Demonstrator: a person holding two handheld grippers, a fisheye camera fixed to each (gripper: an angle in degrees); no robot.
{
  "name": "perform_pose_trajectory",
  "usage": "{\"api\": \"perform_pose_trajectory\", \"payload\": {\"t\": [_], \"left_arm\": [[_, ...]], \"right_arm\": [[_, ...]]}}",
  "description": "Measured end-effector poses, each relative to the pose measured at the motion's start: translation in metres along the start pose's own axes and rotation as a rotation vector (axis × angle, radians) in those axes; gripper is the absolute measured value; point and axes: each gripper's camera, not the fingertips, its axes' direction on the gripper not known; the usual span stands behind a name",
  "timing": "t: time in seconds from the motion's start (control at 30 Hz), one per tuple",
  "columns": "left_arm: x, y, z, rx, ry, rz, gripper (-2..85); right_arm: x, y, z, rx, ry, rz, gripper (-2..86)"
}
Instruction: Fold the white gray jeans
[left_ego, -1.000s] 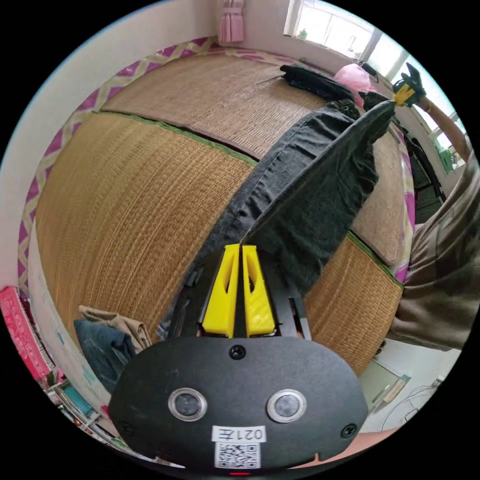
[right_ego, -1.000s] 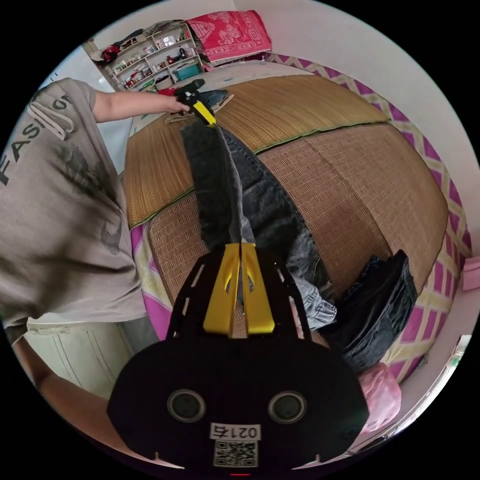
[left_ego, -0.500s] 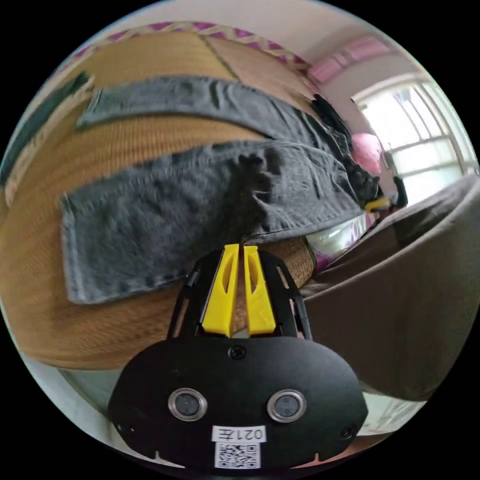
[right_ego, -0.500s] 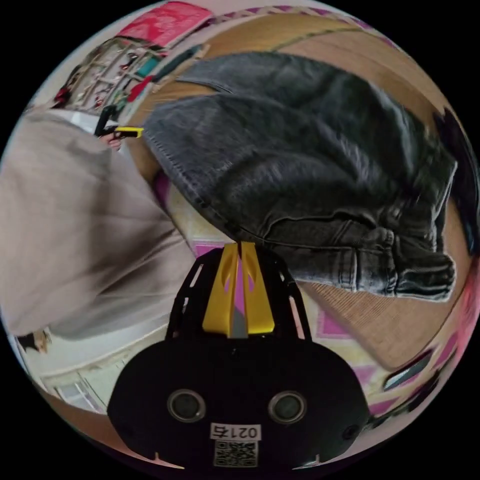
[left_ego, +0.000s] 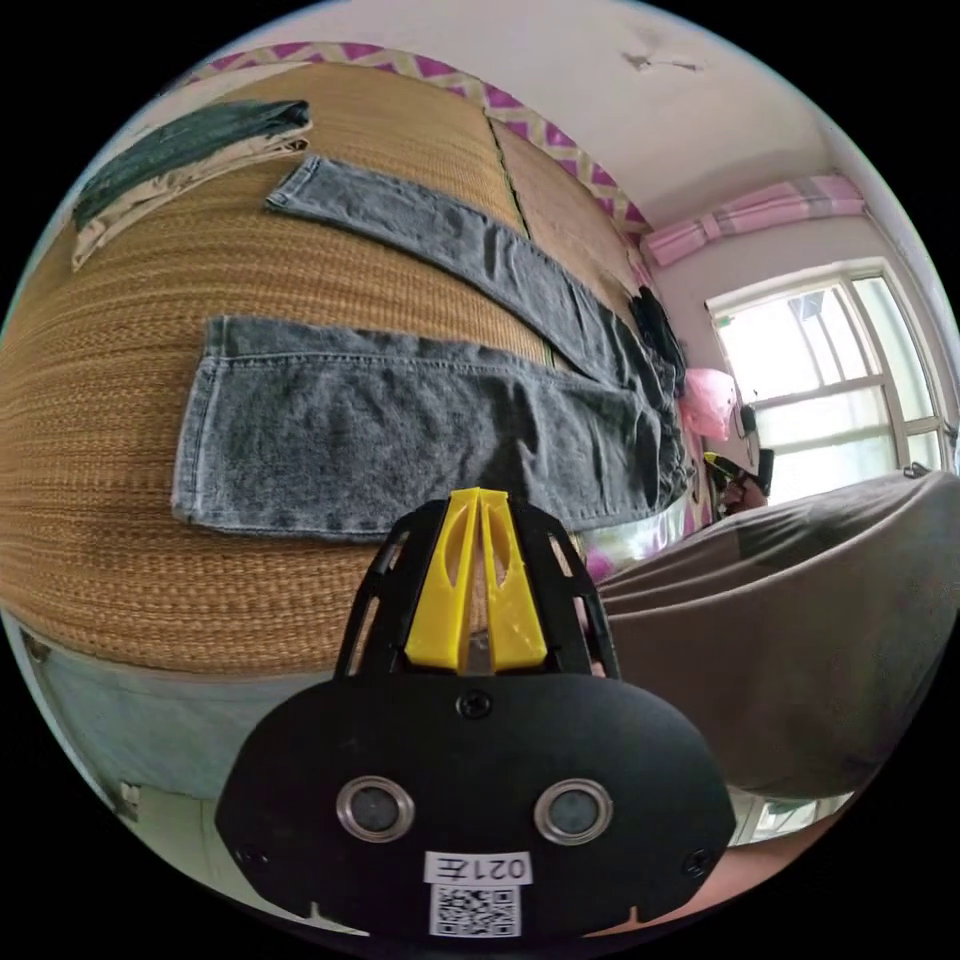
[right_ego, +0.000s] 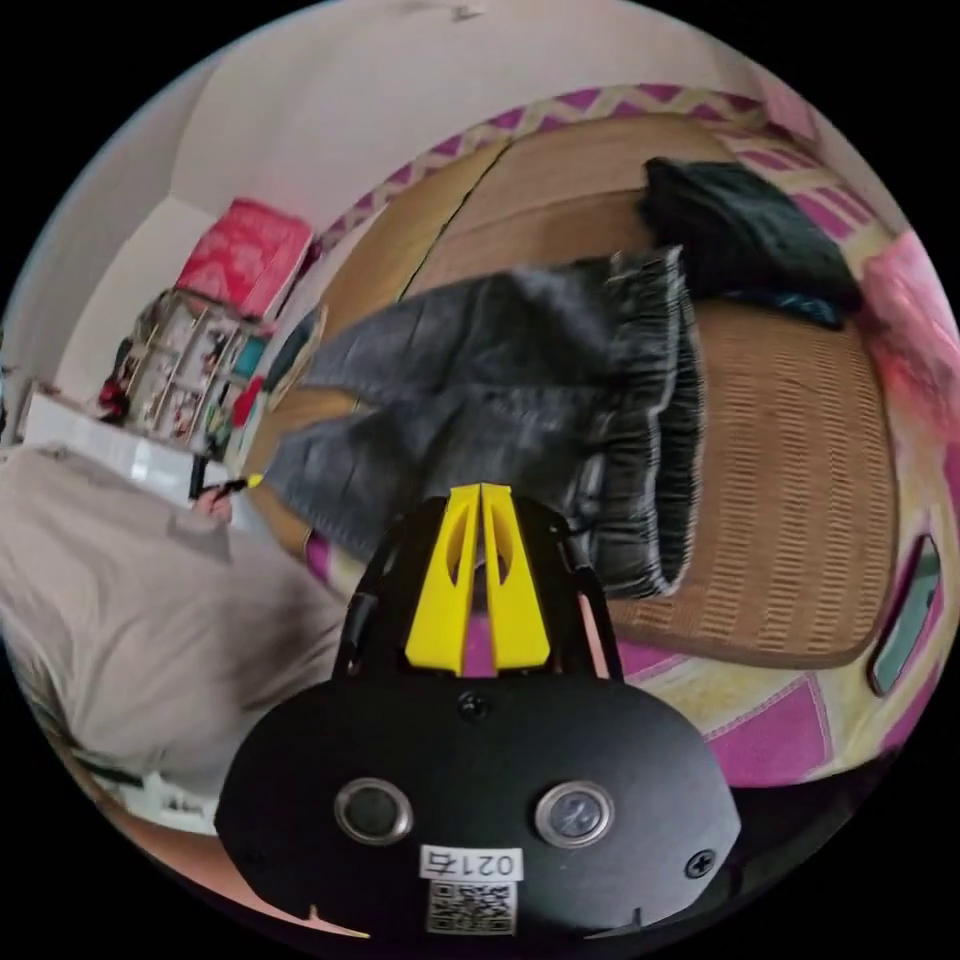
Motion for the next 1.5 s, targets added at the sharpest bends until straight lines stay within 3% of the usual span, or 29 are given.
{"api": "perform_pose_trajectory", "payload": {"t": [0.07,0.17,0.23,0.37,0.47,0.6,0.8,0.93,1.07,1.27,1.33,1.5], "left_arm": [[0.002,0.003,0.010,0.017,0.008,-0.015,-0.9],[0.013,0.007,0.030,-0.006,-0.005,-0.014,-1.0],[0.024,0.012,0.036,-0.005,-0.016,0.010,-1.0],[0.042,0.034,0.038,0.034,-0.010,0.044,-0.9],[0.044,0.055,0.041,0.071,-0.001,0.001,-0.9],[0.046,0.077,0.050,0.122,0.021,-0.089,-0.9],[0.066,0.118,0.046,0.185,-0.012,-0.141,-0.9],[0.074,0.150,0.044,0.195,-0.056,-0.187,-0.9],[0.069,0.178,0.053,0.217,-0.056,-0.277,-0.9],[0.073,0.188,0.071,0.217,-0.040,-0.313,-0.9],[0.079,0.189,0.071,0.230,-0.037,-0.297,-1.0],[0.091,0.201,0.075,0.252,-0.037,-0.303,-1.0]], "right_arm": [[0.015,-0.001,0.017,-0.013,0.190,0.053,-0.5],[0.043,0.007,0.064,-0.221,0.438,0.056,-0.7],[0.049,0.007,0.065,-0.232,0.448,-0.003,-0.8],[0.056,-0.003,0.053,-0.255,0.365,0.101,-0.8],[0.046,-0.022,0.023,-0.052,0.278,0.003,-0.7],[0.059,-0.081,0.017,0.119,0.361,-0.005,-0.7],[0.092,-0.133,0.091,-0.093,0.576,-0.120,-0.9],[0.102,-0.133,0.104,-0.073,0.628,-0.126,-1.0],[0.117,-0.133,0.102,-0.056,0.597,-0.094,-1.0],[0.172,-0.135,0.076,-0.073,0.303,0.053,-0.9],[0.194,-0.123,0.052,0.000,0.198,0.146,-0.8],[0.261,-0.084,0.024,0.111,0.195,0.480,-0.7]]}}
